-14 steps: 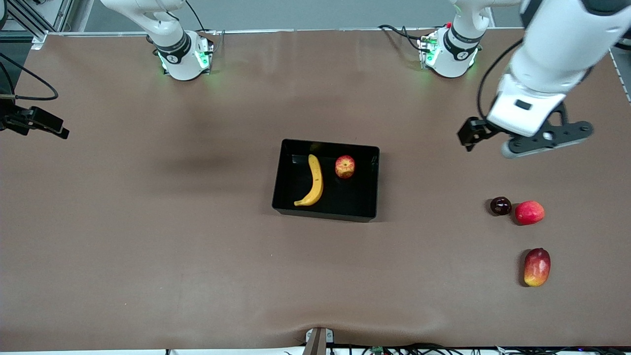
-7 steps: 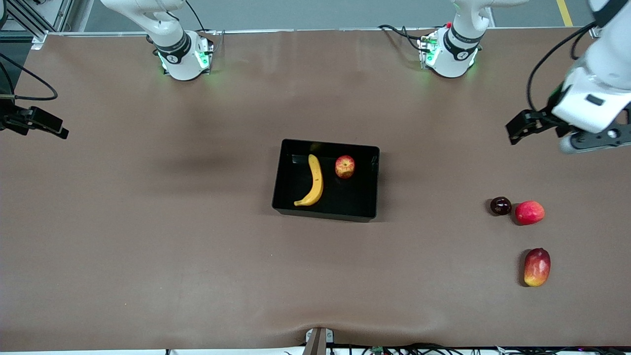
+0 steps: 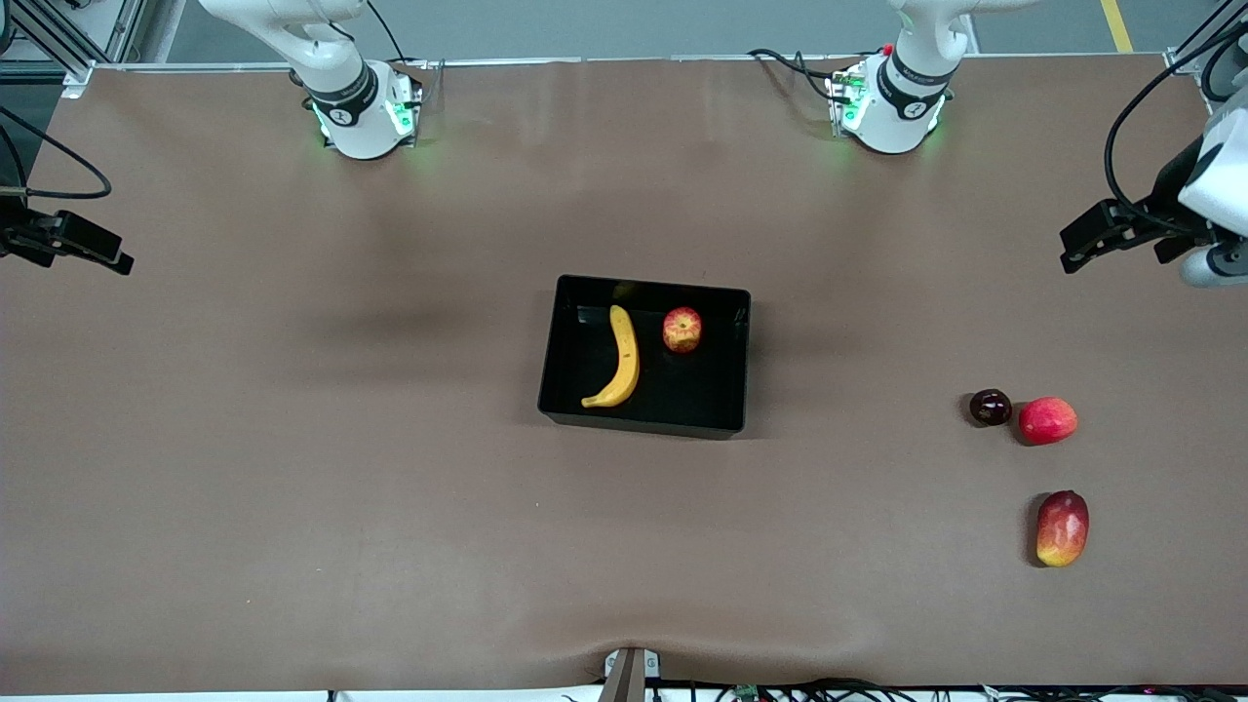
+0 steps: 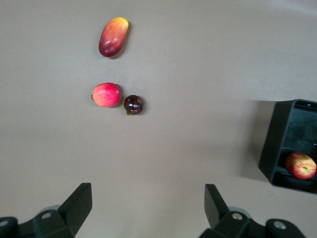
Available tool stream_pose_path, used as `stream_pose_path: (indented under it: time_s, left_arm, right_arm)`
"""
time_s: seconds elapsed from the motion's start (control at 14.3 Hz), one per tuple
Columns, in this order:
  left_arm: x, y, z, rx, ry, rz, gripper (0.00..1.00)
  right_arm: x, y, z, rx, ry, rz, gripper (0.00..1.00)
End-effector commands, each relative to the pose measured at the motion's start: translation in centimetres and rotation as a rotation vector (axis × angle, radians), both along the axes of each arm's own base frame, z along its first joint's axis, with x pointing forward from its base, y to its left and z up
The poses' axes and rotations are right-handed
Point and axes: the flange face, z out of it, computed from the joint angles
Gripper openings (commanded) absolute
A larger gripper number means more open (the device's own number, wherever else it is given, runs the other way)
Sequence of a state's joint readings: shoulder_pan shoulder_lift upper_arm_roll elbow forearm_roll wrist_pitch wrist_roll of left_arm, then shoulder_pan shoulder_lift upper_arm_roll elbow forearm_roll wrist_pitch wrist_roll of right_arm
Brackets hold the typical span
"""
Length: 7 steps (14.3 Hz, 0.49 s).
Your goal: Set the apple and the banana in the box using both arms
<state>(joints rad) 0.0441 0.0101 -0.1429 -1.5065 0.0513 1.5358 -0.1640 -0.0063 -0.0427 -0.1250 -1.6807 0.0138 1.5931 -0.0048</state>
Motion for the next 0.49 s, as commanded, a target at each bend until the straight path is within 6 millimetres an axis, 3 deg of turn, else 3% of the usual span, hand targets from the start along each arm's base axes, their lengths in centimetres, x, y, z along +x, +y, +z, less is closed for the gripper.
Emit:
stream_pose_path:
  time_s: [0.0,0.42]
  left_arm:
    - [-1.50,-1.16,0.74,-0.019,-0.013,-0.018,1.00]
    - [-2.32,-1.35,0.87,-0.016,-0.001,-0.017,1.00]
  right_arm:
    - [-0.12,-0.27,0.21,-0.009,-0.007,-0.010,1.00]
    - [-0.10,-0.27,0.22,-0.009,-0.008,-0.010,1.00]
